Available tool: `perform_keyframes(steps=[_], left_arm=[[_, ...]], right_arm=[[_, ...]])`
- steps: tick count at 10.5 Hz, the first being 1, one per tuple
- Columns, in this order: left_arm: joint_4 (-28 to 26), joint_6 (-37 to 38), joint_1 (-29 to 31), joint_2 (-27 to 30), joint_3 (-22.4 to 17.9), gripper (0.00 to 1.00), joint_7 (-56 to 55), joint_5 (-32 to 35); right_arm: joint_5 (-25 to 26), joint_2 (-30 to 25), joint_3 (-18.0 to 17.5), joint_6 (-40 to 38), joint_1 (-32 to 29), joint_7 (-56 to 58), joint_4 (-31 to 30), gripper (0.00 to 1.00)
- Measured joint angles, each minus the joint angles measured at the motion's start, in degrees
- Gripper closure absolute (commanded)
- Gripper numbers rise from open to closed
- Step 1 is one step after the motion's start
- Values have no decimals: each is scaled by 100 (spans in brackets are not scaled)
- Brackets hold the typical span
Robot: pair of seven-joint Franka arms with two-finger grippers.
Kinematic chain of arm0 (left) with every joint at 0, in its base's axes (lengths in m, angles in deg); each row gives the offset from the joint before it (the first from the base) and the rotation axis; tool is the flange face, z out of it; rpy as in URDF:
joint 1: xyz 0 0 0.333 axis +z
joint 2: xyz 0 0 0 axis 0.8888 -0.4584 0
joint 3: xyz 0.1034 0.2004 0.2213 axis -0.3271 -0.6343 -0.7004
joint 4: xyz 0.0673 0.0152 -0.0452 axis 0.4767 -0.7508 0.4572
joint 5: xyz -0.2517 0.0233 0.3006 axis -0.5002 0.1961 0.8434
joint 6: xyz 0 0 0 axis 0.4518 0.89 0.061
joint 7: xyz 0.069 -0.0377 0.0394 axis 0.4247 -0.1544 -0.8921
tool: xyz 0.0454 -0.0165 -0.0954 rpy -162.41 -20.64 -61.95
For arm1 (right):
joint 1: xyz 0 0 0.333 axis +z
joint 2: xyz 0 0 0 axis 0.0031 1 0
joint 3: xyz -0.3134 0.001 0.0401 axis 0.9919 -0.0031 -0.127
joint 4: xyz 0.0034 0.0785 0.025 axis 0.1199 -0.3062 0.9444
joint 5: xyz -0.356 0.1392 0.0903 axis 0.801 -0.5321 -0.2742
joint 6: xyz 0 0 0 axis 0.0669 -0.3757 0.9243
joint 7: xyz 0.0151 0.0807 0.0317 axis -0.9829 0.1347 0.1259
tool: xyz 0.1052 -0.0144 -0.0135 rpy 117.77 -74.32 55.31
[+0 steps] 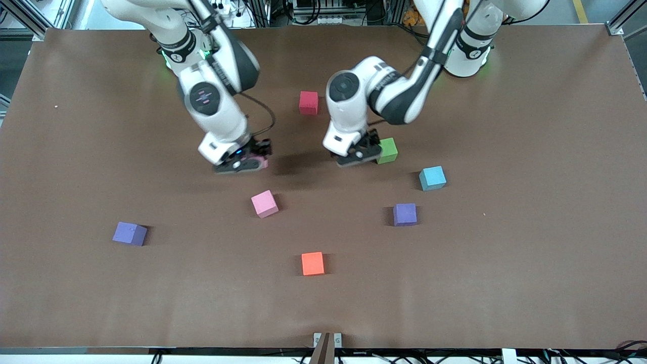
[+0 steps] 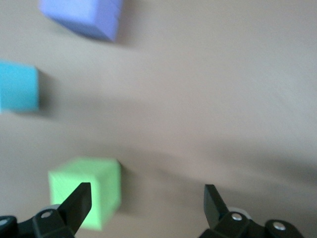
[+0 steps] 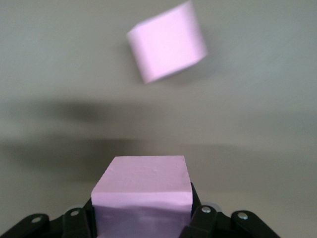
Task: Arrange blocks into number 1
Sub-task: 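Place the pink cube by the red cube while the left gripper grasps purple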
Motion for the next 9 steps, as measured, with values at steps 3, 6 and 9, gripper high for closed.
perform_keyframes(steps=[3,6,9], left_arm=[[7,-50,1224,-5,-25,0,1276,9],[133,-351,1901,-155,-4,0,2385,9],[357,-961,1884,-566,86,0,2387,-54]], right_arm=[[-218,203,-8,240,1149,-1016,-93,37],[-293,749,-16,778,1558,-1191,-128,37],[-293,1021,-58,1039,1692,-1340,-124,37]])
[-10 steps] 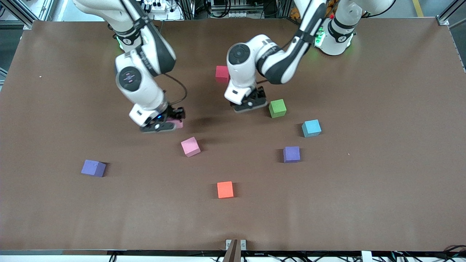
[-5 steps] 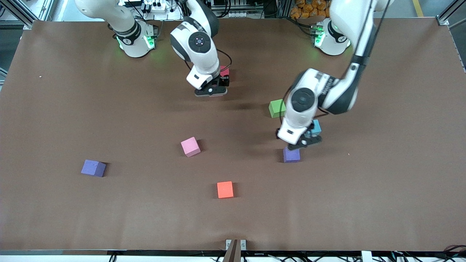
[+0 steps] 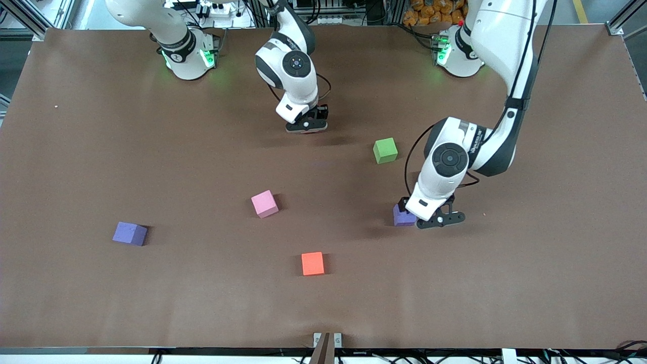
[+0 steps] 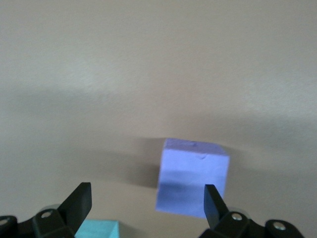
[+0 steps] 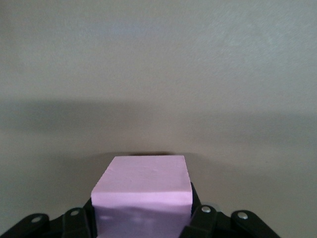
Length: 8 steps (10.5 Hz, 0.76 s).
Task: Arrange blocks into number 1
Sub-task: 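Place the pink cube by the red cube while the left gripper grasps purple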
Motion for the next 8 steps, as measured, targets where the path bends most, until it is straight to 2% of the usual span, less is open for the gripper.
perform_keyframes(steps=[2,3,4,5,6,8], left_arm=[[40,-189,-44,-128,32,0,29,-1],[57,-207,-53,-193,42,0,139,-7],[64,-225,-47,-251,54,0,287,-37],[75,-241,-38,-289,75,0,352,-62],[114,-254,-34,-324,98,0,364,-171],[293,-257,-34,-419,112,0,383,-380]], right_arm=[[0,53,-92,43,55,-96,-1,37],[0,65,-131,43,77,-142,-1,33],[0,69,-162,43,83,-178,-1,23],[-1,70,-168,43,81,-187,-3,4],[-1,71,-165,43,68,-198,-7,0],[0,65,-148,51,-77,-199,-13,0]])
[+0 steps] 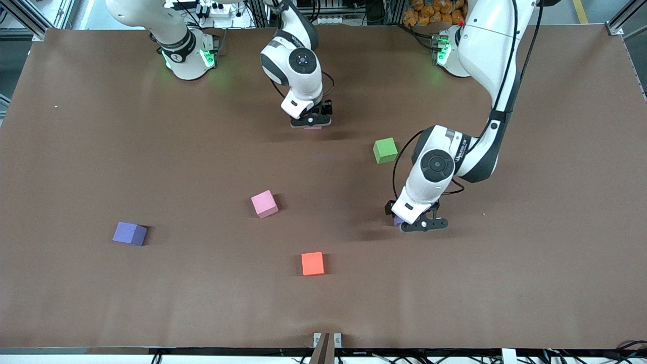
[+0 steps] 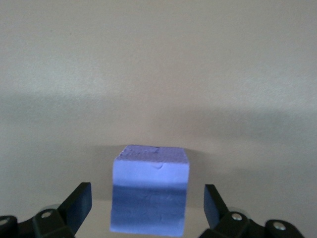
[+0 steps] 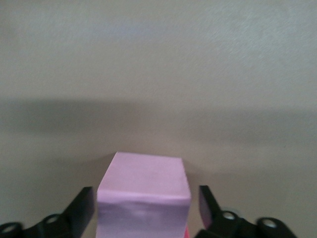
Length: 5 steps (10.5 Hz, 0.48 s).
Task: Arrange blocks into number 1
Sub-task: 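Place the pink cube by the red cube while the left gripper grasps purple, then grasp the second pink cube with the right gripper while the left lifts purple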
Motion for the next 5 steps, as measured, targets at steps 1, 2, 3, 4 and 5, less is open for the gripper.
perform_keyframes(steps=[1,2,3,4,5], left_arm=[[44,0,0,-43,1,0,0,-7],[61,0,1,-89,4,0,3,-7],[67,0,1,-134,6,0,50,-8],[73,0,2,-174,7,0,132,-14],[80,0,2,-205,8,0,172,-17]], right_arm=[[0,-40,3,21,-157,2,15,0],[0,-144,-1,31,-383,10,36,0],[1,-310,-26,30,-689,17,45,0],[6,-472,-64,17,-1041,29,46,0],[123,-584,-78,2,-1392,176,48,0]])
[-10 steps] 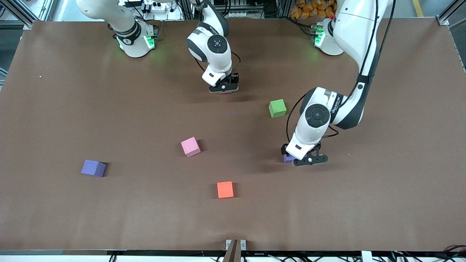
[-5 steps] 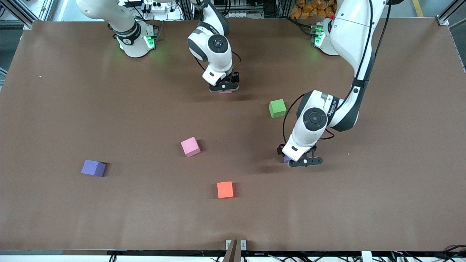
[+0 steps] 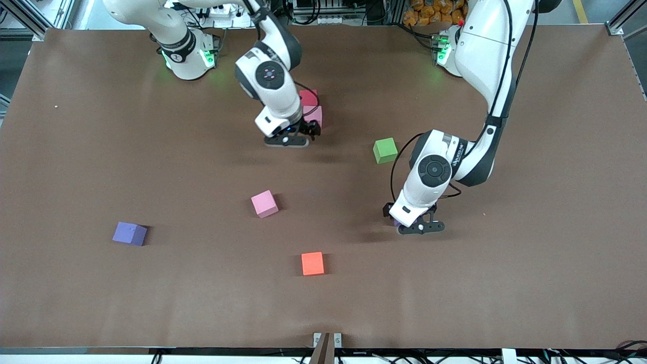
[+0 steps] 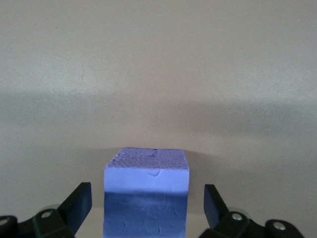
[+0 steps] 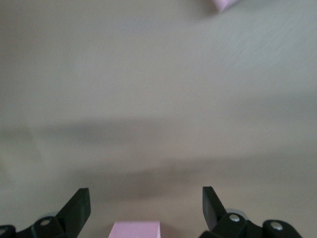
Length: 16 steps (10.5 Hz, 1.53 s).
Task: Arrange blocks into number 1
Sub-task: 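Grasp the second pink cube with the right gripper while the left lifts purple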
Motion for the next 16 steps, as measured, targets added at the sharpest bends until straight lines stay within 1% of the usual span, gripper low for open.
perform_keyframes(steps=[1,2,5,7,9,11,13,16], left_arm=[[3,0,0,-19,3,33,9,0],[4,0,0,-26,6,99,12,-4],[14,0,1,-53,9,100,20,-359],[34,0,-7,-54,17,100,20,-413],[78,0,-109,-43,73,100,-206,-451],[134,27,-557,5,122,100,-843,-451],[156,157,-1225,44,141,100,-1528,-452],[180,592,-2204,254,158,100,-2257,-453]], right_arm=[[274,-33,-5,2,-323,334,12,0],[510,-28,-10,6,-636,816,47,0],[610,66,-12,9,-1383,2351,428,0],[629,323,-12,-2,-1493,2846,820,0],[636,751,-42,25,-1486,3121,1156,0],[641,1045,-49,71,-1489,3182,1356,0],[644,1090,-35,73,-1608,3399,1404,0],[644,1093,-28,23,-2196,3929,1415,0]])
